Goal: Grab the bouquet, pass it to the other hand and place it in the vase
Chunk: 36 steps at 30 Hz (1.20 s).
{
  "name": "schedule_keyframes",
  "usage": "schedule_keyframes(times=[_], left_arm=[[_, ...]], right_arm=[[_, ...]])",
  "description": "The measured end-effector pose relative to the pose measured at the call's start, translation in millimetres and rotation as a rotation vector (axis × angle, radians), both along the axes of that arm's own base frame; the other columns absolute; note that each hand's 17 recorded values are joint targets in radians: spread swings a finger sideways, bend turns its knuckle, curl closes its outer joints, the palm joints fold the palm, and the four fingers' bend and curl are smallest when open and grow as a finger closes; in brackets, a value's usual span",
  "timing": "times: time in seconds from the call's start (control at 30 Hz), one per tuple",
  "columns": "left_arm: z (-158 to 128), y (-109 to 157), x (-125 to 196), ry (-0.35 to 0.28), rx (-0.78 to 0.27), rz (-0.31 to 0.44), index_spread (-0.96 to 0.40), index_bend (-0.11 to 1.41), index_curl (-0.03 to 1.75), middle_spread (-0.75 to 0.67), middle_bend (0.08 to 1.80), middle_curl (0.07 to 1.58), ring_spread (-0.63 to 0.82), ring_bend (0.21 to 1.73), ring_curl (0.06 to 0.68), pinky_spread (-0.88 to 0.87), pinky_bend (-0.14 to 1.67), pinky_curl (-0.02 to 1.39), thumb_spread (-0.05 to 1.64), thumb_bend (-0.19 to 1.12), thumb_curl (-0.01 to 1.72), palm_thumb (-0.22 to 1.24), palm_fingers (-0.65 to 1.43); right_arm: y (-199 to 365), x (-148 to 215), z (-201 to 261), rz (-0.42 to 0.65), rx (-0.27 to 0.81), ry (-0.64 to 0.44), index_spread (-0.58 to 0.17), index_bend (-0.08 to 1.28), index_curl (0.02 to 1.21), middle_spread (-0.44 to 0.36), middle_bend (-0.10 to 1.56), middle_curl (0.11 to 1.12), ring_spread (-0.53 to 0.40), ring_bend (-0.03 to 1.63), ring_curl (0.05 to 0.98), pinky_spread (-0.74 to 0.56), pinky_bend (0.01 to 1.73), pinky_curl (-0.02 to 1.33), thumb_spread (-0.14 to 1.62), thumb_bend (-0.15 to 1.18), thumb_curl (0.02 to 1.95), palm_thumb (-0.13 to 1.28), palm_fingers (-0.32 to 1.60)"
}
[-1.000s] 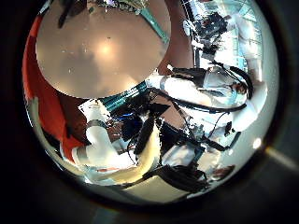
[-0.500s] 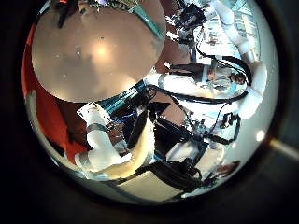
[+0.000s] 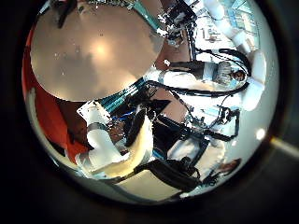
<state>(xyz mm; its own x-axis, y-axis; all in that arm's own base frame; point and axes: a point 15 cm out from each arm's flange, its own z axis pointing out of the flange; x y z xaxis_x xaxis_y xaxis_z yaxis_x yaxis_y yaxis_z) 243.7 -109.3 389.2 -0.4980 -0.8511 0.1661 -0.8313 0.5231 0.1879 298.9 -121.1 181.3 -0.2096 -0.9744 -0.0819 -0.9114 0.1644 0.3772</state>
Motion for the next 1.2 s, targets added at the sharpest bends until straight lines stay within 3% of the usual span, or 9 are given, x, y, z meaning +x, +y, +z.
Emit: schedule_keyframes(times=[0.5, 0.67, 0.73, 0.83, 0.87, 1.07, 1.2], left_arm=[[4.8, 0.8, 1.6, -0.008, -0.004, 0.011, 0.02, 0.18, 0.35, 0.40, 0.18, 0.30, 0.53, 0.45, 0.203, 0.53, 0.20, 0.32, 1.18, -0.02, 0.29, 0.26, 0.11], [5.3, 1.5, 0.0, -0.007, -0.005, 0.013, 0.02, 0.18, 0.35, 0.40, 0.18, 0.30, 0.53, 0.45, 0.203, 0.53, 0.20, 0.32, 1.18, -0.02, 0.29, 0.26, 0.11], [6.2, 1.8, -0.9, -0.009, -0.005, 0.013, 0.02, 0.18, 0.35, 0.40, 0.18, 0.30, 0.53, 0.45, 0.204, 0.53, 0.20, 0.32, 1.18, -0.02, 0.29, 0.26, 0.11], [7.7, 4.5, -1.7, -0.016, -0.008, 0.020, 0.02, 0.18, 0.35, 0.40, 0.18, 0.30, 0.53, 0.45, 0.204, 0.53, 0.20, 0.32, 1.18, -0.02, 0.29, 0.26, 0.11], [8.0, 4.6, -1.8, -0.016, -0.008, 0.018, 0.02, 0.18, 0.35, 0.40, 0.18, 0.30, 0.53, 0.45, 0.204, 0.53, 0.20, 0.32, 1.18, -0.02, 0.29, 0.26, 0.11], [8.5, 5.5, -2.1, -0.016, -0.008, 0.021, 0.02, 0.18, 0.35, 0.40, 0.18, 0.30, 0.53, 0.45, 0.208, 0.53, 0.20, 0.32, 1.17, -0.02, 0.29, 0.26, 0.11], [10.5, 5.4, -4.0, -0.021, -0.013, 0.019, 0.02, 0.18, 0.35, 0.40, 0.18, 0.30, 0.53, 0.45, 0.208, 0.53, 0.20, 0.32, 1.17, -0.02, 0.29, 0.26, 0.11]], right_arm=[[9.3, 13.6, -23.7, 0.007, -0.016, 0.016, -0.309, 0.20, 0.43, -0.147, 0.50, 0.52, -0.219, 0.92, 0.358, 0.02, 0.56, 0.11, 1.06, -0.02, 0.33, 0.40, 0.58], [12.5, 20.8, -25.6, 0.004, -0.034, 0.000, -0.349, 0.18, 0.44, -0.198, 0.54, 0.55, -0.259, 1.01, 0.391, -0.15, 0.74, 0.12, 1.06, -0.01, 0.35, 0.49, 0.80], [16.6, 22.1, -27.1, 0.011, -0.038, 0.006, -0.391, 0.20, 0.47, -0.252, 0.59, 0.59, -0.272, 1.03, 0.408, -0.29, 0.88, 0.16, 1.05, 0.00, 0.37, 0.55, 0.99], [29.2, 26.4, -26.6, 0.037, -0.047, 0.010, -0.430, 0.29, 0.53, -0.263, 0.66, 0.64, -0.272, 1.06, 0.438, -0.37, 0.96, 0.21, 1.04, 0.00, 0.39, 0.63, 1.15], [32.8, 28.5, -25.8, 0.046, -0.052, 0.008, -0.457, 0.38, 0.58, -0.281, 0.73, 0.68, -0.273, 1.10, 0.466, -0.38, 1.03, 0.25, 1.03, 0.01, 0.40, 0.69, 1.24], [31.7, 41.8, -13.5, 0.027, -0.095, -0.047, -0.499, 0.69, 0.79, -0.311, 0.92, 0.83, -0.269, 1.24, 0.553, -0.31, 1.32, 0.38, 0.98, 0.04, 0.46, 0.87, 1.23], [24.3, 71.2, 12.3, 0.016, -0.137, -0.213, -0.469, 0.88, 0.90, -0.296, 1.08, 0.91, -0.256, 1.32, 0.611, -0.26, 1.41, 0.45, 0.93, 0.08, 0.54, 1.03, 1.20]])
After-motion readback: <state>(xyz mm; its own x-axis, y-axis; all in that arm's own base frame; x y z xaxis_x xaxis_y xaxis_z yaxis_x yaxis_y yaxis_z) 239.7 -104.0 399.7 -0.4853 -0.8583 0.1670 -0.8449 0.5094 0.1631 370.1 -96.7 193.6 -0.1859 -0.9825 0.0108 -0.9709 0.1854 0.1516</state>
